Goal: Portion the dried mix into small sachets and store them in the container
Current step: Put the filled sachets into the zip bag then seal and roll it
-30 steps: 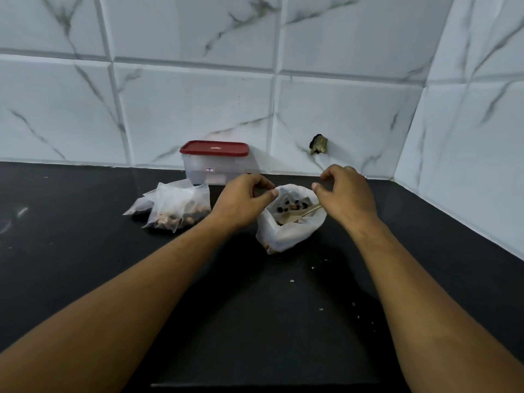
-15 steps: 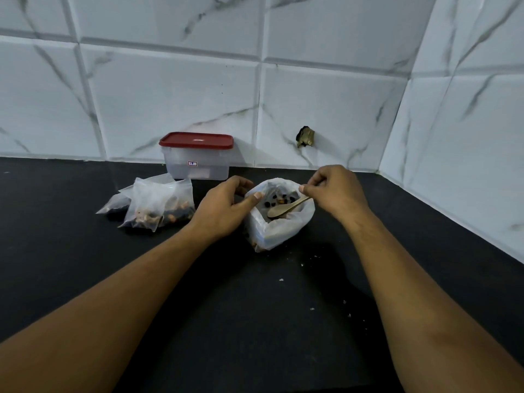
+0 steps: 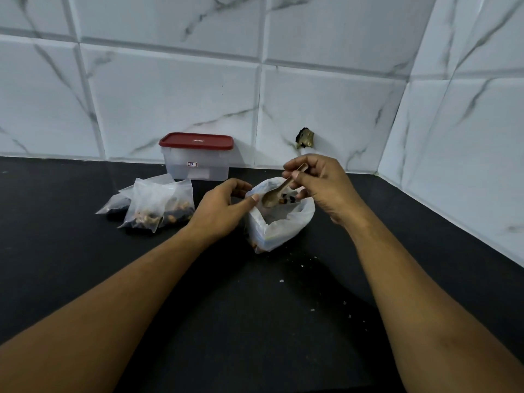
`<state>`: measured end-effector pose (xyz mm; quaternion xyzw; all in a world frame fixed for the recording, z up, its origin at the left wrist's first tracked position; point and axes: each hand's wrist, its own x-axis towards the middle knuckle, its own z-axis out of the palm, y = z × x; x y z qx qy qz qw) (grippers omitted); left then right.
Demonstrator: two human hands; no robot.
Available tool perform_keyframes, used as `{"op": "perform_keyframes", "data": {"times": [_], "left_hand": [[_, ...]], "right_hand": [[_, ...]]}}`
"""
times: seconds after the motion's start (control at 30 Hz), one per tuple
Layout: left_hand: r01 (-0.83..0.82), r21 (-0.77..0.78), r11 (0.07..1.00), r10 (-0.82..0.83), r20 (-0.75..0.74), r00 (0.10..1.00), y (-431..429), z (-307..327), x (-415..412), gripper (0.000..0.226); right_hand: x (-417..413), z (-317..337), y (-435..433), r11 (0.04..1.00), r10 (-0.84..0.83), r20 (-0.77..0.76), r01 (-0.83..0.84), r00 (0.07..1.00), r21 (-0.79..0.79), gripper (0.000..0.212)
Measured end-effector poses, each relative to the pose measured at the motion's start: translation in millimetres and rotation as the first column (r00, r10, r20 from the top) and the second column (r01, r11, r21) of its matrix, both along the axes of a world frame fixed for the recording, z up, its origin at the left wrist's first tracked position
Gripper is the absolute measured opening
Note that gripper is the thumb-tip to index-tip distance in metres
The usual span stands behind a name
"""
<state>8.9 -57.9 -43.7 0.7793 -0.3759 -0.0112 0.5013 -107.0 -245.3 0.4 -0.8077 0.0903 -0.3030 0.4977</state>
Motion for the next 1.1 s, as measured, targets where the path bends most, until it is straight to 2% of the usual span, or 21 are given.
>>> {"op": "perform_keyframes", "data": {"times": [0.13, 0.23, 0.33, 0.47, 0.57, 0.67, 0.77, 0.9, 1.03, 1.1], "left_hand": [[0.002, 0.005, 1.0, -0.002, -0.006, 1.0, 1, -1, 1, 0.033], [-0.002, 0.02, 1.0, 0.002, -0.009, 1.0, 0, 1, 0, 0.035], [-0.01, 0.003, 1.0, 0.01, 0.0, 1.0, 0, 1, -1, 0.036], [-0.032, -0.038, 0.999, 0.032, -0.006, 0.999, 1, 3, -1, 0.036], [-0.066, -0.187, 0.98, 0.045, -0.113, 0.993, -1, 9, 0, 0.036], [-0.07, -0.347, 0.935, -0.047, -0.318, 0.947, -5, 19, -4, 0.035], [-0.146, -0.446, 0.883, -0.116, -0.508, 0.854, -6, 28, -3, 0.02], [-0.204, -0.453, 0.868, -0.145, -0.625, 0.767, -3, 35, 5, 0.011], [-0.213, -0.479, 0.852, -0.153, -0.615, 0.773, -5, 41, 7, 0.016], [-0.198, -0.476, 0.857, -0.159, -0.61, 0.777, -7, 45, 9, 0.02]], "right_hand": [[-3, 0, -3, 0.986, 0.0, -0.102, -0.017, 0.995, -0.164, 0.027], [-4, -1, -6, 0.985, -0.046, -0.055, 0.036, 0.997, -0.17, 0.029], [-5, 1, -8, 0.978, -0.074, -0.085, 0.056, 0.994, -0.199, 0.031], [-6, 8, -8, 0.981, -0.178, 0.134, 0.186, 0.975, -0.05, 0.035], [-4, 12, -2, 0.976, -0.211, 0.257, 0.19, 0.943, 0.103, 0.029], [1, 9, 11, 0.949, -0.166, 0.256, 0.084, 0.952, 0.305, 0.025], [5, 3, 20, 0.935, -0.084, 0.197, 0.009, 0.977, 0.355, 0.024], [8, -1, 23, 0.959, 0.008, 0.079, -0.03, 0.997, 0.281, 0.02], [10, -7, 29, 0.998, 0.057, -0.095, -0.054, 0.994, 0.034, 0.015], [12, -7, 31, 0.997, 0.057, -0.142, -0.062, 0.988, -0.035, 0.015]]}}
